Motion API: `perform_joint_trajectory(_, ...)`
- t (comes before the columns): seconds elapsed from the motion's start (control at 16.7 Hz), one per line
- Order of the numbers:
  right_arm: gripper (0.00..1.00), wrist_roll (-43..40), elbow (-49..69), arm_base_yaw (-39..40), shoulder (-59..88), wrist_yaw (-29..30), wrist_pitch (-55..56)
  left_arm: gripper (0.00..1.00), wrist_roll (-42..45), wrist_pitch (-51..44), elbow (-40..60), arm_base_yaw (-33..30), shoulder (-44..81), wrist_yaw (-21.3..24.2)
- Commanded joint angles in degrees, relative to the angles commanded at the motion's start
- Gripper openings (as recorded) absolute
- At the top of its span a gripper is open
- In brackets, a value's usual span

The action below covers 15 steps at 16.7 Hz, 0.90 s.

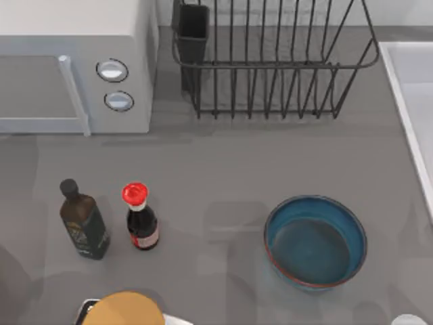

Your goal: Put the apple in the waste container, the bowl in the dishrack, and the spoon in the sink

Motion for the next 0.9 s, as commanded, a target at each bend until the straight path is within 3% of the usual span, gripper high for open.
perform_joint_trajectory(0.6, 1.0, 0.0, 0.0, 0.0, 0.0, 0.0, 0.0, 1.0, 0.51, 0.26, -0.11, -0.11, -0.34, 0.1)
perform_joint_trajectory(0.9, 1.0, 0.0, 0.0, 0.0, 0.0, 0.0, 0.0, 1.0, 10.7, 5.72, -3.52, -0.66, -7.48, 1.97)
